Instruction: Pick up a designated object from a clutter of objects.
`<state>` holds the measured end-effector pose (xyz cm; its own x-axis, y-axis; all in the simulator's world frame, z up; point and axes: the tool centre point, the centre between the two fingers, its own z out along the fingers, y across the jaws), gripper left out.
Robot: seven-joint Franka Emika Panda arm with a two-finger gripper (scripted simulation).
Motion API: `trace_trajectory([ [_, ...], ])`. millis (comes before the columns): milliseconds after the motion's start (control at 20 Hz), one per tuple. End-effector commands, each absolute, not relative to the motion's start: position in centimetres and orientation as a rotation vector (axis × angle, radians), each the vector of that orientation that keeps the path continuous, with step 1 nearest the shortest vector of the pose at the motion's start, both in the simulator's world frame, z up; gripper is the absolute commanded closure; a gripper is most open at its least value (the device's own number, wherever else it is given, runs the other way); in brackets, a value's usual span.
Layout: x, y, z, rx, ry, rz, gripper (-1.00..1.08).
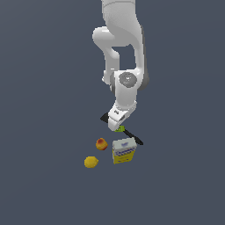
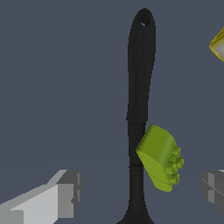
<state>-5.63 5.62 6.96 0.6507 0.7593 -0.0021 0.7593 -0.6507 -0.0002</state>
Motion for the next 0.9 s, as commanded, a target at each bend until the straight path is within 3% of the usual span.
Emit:
trace_trajectory([
  [0,-5.8,5.7,6.7,2.845,1.332,0.0,-0.92],
  [850,-5.9,5.7,2.3,2.845,1.332,0.0,-0.92],
])
